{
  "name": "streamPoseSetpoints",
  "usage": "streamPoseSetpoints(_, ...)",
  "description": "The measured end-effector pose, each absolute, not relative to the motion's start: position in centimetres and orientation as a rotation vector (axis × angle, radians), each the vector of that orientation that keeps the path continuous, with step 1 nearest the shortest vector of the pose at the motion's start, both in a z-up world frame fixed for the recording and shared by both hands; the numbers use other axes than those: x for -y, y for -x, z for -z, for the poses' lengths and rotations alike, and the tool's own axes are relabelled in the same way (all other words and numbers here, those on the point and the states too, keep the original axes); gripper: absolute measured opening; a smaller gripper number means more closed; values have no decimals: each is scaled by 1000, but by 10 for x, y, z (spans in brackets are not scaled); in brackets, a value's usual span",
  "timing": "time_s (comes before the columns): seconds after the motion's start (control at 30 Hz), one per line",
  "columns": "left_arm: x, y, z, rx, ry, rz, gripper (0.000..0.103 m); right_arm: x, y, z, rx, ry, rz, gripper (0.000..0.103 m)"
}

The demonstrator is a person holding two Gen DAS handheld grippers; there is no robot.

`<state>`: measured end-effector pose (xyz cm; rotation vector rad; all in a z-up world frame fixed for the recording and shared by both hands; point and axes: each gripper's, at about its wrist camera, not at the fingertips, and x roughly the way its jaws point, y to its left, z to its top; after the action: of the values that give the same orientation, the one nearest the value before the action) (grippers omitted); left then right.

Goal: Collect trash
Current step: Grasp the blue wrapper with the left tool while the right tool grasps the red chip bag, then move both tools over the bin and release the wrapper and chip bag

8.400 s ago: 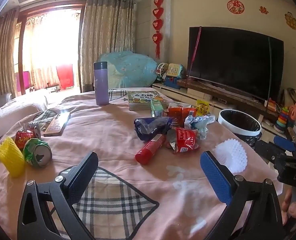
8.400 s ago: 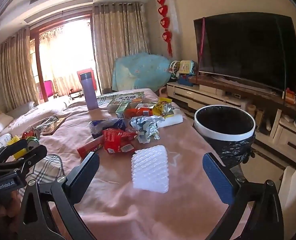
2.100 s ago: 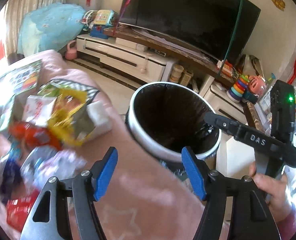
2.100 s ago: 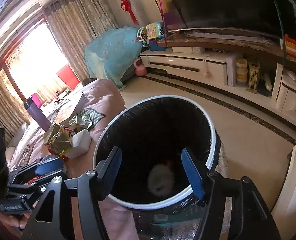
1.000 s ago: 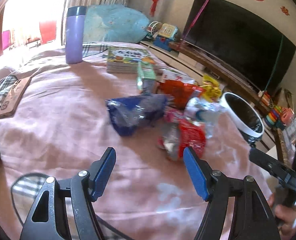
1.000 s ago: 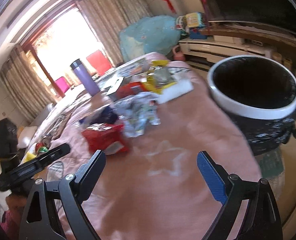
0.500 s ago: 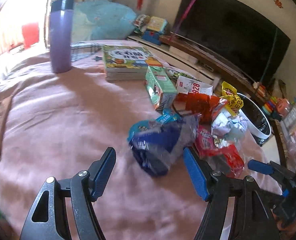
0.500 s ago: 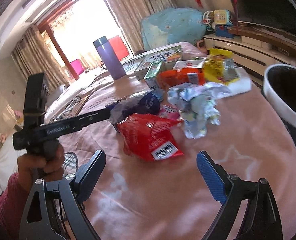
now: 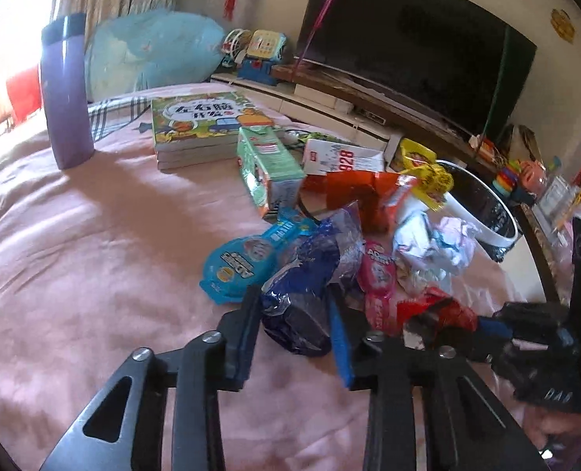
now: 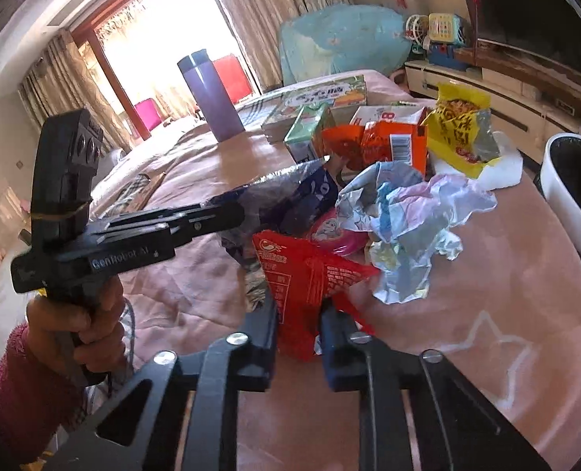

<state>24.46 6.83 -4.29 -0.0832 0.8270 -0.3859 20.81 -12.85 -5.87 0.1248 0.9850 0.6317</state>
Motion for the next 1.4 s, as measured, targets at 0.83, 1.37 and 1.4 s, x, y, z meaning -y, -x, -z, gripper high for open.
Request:
streamPoseSetpoints(0.83, -21, -143, -10, -709, 186, 460, 26, 242, -166, 17, -874, -246, -501, 16)
streamPoseSetpoints(1.37, 81, -200, -7, -787, 153, 495, 26, 350, -197, 21, -840, -324, -306, 16)
streamPoseSetpoints(1.4, 86, -205, -7, -787, 152, 496, 26, 353, -201, 21, -840, -328, -299, 16)
